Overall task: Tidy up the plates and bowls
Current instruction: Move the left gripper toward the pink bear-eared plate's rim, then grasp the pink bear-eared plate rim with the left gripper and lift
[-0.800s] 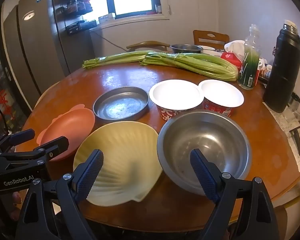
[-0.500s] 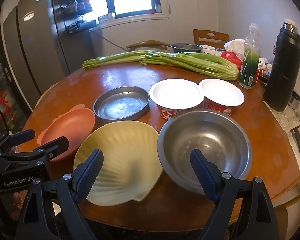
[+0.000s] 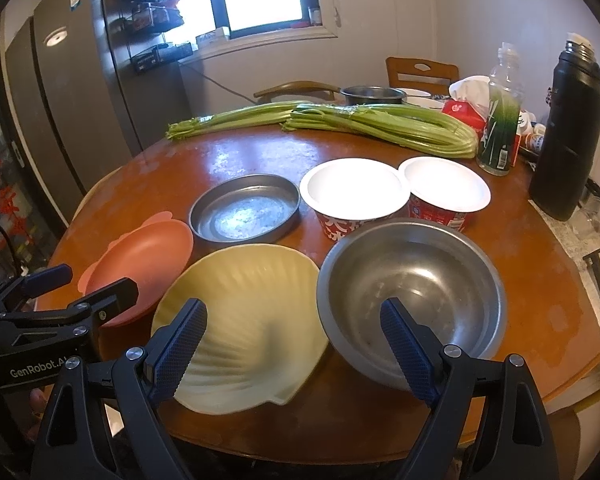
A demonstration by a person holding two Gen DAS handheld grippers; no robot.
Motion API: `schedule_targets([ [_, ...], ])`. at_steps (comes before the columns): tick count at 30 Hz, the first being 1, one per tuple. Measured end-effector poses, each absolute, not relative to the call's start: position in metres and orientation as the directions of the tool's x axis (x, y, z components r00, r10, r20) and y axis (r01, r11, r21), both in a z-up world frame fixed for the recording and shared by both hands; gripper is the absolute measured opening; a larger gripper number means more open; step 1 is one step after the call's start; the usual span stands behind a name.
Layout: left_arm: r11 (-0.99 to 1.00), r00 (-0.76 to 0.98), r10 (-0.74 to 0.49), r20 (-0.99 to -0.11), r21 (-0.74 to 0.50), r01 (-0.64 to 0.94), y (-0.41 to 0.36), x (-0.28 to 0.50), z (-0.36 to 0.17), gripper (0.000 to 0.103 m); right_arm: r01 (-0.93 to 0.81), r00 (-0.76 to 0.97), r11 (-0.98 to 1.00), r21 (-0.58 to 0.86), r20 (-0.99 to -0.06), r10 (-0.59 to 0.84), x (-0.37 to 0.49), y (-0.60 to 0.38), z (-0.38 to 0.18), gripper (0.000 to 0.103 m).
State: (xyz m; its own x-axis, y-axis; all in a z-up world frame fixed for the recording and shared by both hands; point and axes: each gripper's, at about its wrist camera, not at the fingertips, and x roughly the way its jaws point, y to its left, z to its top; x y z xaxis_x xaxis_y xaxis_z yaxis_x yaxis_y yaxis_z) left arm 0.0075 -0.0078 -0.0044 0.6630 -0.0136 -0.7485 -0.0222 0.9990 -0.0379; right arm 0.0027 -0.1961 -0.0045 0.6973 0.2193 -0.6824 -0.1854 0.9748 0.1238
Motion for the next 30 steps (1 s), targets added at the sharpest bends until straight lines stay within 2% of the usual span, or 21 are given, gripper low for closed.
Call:
schedule_targets([
  [6, 0.994, 0.660, 0.014, -0.751, -0.060, -0.089, 0.019, 0.005, -0.003, 0.102, -0.262, 0.686, 0.947, 0.186, -0.654, 0.318, 0.013, -0.181, 0.006, 0.089],
  [10, 0.983, 0.651, 0.041, -0.758, -0.088, -0.163, 0.049, 0.004, -0.005, 0.102, -0.330, 0.693, 0.929, 0.166, -0.626, 0.358, 0.023, -0.161, 0.017, 0.089],
  [14, 0.963, 0.618, 0.028, -0.786, -0.145, -0.228, 0.080, -0.001, -0.017, 0.102, -0.389, 0.593, 0.910, 0.143, -0.717, 0.366, 0.045, -0.138, 0.011, 0.089],
  [17, 0.953, 0.588, 0.037, -0.808, -0.149, -0.265, 0.094, -0.004, -0.027, 0.102, -0.436, 0.565, 0.892, 0.119, -0.735, 0.375, 0.060, -0.118, 0.007, 0.089],
  [20, 0.944, 0.572, 0.012, -0.820, -0.180, -0.278, 0.102, -0.004, -0.035, 0.102, -0.478, 0.493, 0.863, 0.162, -0.763, 0.417, 0.074, -0.102, -0.002, 0.089],
  [25, 0.937, 0.543, -0.050, -0.838, -0.228, -0.266, 0.102, 0.005, -0.047, 0.102, -0.511, 0.461, 0.852, 0.116, -0.800, 0.385, 0.087, -0.084, -0.018, 0.089],
  [27, 0.938, 0.529, -0.065, -0.846, -0.233, -0.257, 0.098, 0.009, -0.051, 0.102, -0.520, 0.451, 0.846, 0.116, -0.804, 0.387, 0.089, -0.078, -0.022, 0.086],
  [29, 0.940, 0.525, -0.083, -0.847, -0.241, -0.241, 0.095, 0.012, -0.053, 0.102, -0.531, 0.429, 0.837, 0.136, -0.808, 0.403, 0.092, -0.075, -0.025, 0.075],
  [30, 0.941, 0.521, -0.087, -0.849, -0.242, -0.238, 0.094, 0.014, -0.054, 0.102, -0.529, 0.425, 0.838, 0.136, -0.812, 0.400, 0.095, -0.074, -0.028, 0.073],
])
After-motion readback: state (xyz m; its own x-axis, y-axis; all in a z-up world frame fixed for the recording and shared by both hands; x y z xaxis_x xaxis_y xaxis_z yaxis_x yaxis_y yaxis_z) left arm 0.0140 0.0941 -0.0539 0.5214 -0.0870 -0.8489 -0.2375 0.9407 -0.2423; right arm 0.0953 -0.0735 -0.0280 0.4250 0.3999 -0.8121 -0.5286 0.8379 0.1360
